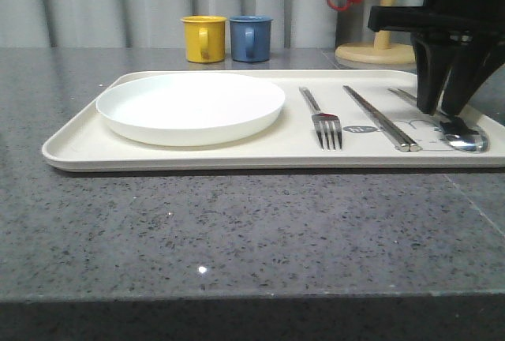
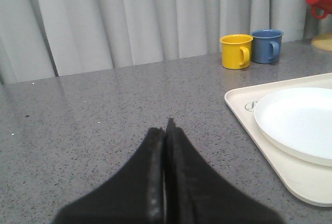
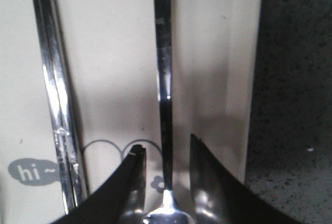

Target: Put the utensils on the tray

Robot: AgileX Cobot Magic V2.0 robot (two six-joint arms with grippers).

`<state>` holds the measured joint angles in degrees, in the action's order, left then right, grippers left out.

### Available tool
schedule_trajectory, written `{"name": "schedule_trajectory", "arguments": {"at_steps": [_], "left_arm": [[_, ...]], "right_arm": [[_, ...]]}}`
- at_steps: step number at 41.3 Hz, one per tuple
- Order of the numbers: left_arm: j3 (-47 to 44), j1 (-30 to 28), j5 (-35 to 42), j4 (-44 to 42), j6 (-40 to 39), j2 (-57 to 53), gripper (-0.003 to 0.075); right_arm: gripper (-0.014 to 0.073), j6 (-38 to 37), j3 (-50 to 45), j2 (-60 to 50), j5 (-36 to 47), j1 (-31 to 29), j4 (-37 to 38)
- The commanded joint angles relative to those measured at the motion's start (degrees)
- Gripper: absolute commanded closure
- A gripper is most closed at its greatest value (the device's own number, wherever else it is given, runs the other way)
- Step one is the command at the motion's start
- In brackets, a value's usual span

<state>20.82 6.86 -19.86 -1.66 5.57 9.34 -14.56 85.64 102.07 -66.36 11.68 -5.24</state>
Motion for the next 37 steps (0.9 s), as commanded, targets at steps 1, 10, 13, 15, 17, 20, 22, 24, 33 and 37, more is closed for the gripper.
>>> {"name": "schedule_trajectory", "arguments": {"at_steps": [1, 10, 13, 15, 17, 20, 22, 24, 33, 37], "left_arm": [[1.64, -0.01, 4.94, 0.40, -0.46, 0.59, 0.0739], [1.64, -0.01, 4.94, 0.40, -0.46, 0.59, 0.0739], [1.64, -0.01, 4.94, 0.40, -0.46, 0.59, 0.0739], [1.64, -0.01, 4.94, 0.40, -0.46, 0.59, 0.0739], [1.64, -0.01, 4.94, 0.40, -0.46, 0.59, 0.0739], [1.64, -0.01, 4.94, 0.40, -0.46, 0.59, 0.0739], [1.64, -0.01, 4.94, 0.40, -0.46, 0.59, 0.0739], [1.64, -0.01, 4.94, 0.40, -0.46, 0.59, 0.0739], [1.64, -0.01, 4.94, 0.40, -0.46, 0.59, 0.0739], [1.64, -0.01, 4.94, 0.40, -0.46, 0.59, 0.0739]], "right_arm": [[0.0337, 0.63, 2.47, -5.56, 0.25, -0.06, 1.03], [0.0352, 4.52, 3.45, -12.62, -0.23, -0.06, 1.21], [0.0396, 6.14, 3.45, -14.75, -0.69, -0.06, 1.26], [0.0446, 7.04, 3.45, -15.94, -1.25, -0.06, 1.26], [0.0503, 7.99, 3.45, -16.92, -2.23, -0.06, 1.26], [0.0582, 8.87, 3.34, -18.08, -3.86, -0.06, 1.26], [0.0621, 9.07, 3.05, -18.87, -4.21, -0.06, 1.26], [0.0655, 9.59, 2.41, -19.89, -4.02, -0.06, 1.26], [0.0688, 12.95, -4.84, -26.74, 0.65, -0.06, 1.26], [0.0688, 14.56, -10.71, -31.31, 6.14, -0.06, 1.26]]}}
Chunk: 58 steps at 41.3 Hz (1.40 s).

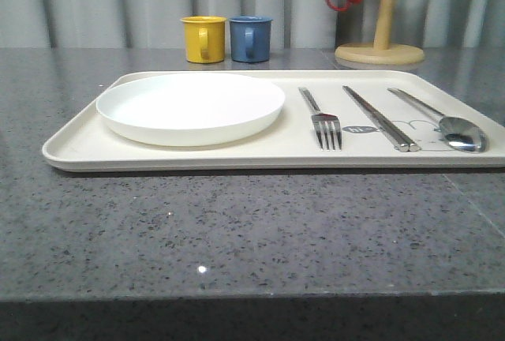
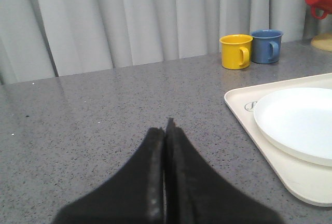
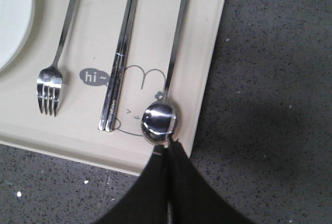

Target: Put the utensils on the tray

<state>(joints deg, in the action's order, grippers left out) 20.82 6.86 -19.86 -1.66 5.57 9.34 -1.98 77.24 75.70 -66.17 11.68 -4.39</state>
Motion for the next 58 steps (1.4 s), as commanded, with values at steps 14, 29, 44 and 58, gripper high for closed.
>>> {"name": "schedule_trajectory", "arguments": {"at_steps": [14, 29, 44, 58], "left_arm": [[1.64, -0.01, 4.94, 0.40, -0.46, 0.59, 0.0739], [1.64, -0.01, 4.94, 0.40, -0.46, 0.59, 0.0739], [1.64, -0.01, 4.94, 0.40, -0.46, 0.59, 0.0739], [1.64, -0.01, 4.94, 0.40, -0.46, 0.59, 0.0739]], "right_arm": [[0.0688, 3.79, -26.71, -23.57, 30.67, -0.06, 1.87], [0.0688, 3.79, -51.94, -47.06, 51.67, -0.06, 2.54], [0.0688, 3.79, -58.92, -61.26, 58.77, -0.12, 2.54], [0.0688, 3.79, -58.92, -61.26, 59.15, -0.12, 2.46]]}}
